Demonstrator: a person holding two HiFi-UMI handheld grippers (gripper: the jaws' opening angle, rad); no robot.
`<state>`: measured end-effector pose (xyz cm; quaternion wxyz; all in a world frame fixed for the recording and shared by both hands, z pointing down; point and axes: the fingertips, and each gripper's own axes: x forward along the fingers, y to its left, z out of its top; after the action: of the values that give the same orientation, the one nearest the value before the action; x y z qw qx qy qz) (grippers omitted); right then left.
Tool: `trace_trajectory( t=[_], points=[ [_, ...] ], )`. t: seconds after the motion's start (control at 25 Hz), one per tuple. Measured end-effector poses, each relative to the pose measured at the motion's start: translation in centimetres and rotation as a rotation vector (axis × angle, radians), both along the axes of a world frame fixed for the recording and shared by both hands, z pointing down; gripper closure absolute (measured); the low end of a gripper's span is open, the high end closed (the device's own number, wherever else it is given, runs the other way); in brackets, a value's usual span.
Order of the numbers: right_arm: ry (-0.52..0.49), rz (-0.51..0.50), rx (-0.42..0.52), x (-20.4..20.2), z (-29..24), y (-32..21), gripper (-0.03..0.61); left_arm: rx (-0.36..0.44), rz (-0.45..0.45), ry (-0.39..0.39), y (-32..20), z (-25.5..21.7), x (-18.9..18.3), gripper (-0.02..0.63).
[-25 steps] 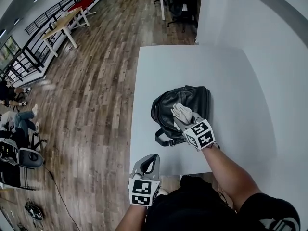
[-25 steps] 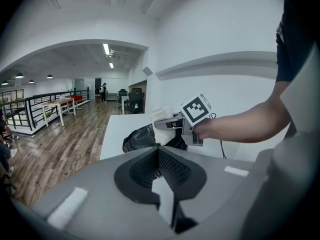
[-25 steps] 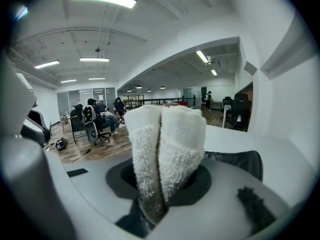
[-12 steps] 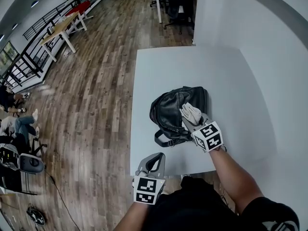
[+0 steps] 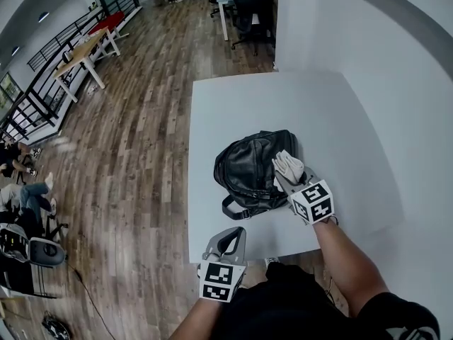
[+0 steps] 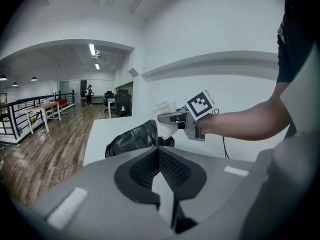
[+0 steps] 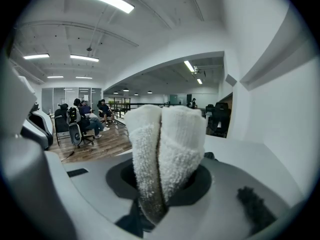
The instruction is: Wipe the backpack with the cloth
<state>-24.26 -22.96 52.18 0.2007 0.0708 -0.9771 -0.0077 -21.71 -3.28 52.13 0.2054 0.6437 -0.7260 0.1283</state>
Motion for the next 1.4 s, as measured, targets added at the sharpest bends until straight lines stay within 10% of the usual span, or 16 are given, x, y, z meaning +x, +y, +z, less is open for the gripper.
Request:
trace_trajectory(
  t=[1.4],
  points=[
    [-0.047, 0.153, 0.065, 7.0, -4.4, 0.1, 0.480, 0.056, 0.038, -0.056, 3.7, -2.4, 2.5, 0.607]
  ],
)
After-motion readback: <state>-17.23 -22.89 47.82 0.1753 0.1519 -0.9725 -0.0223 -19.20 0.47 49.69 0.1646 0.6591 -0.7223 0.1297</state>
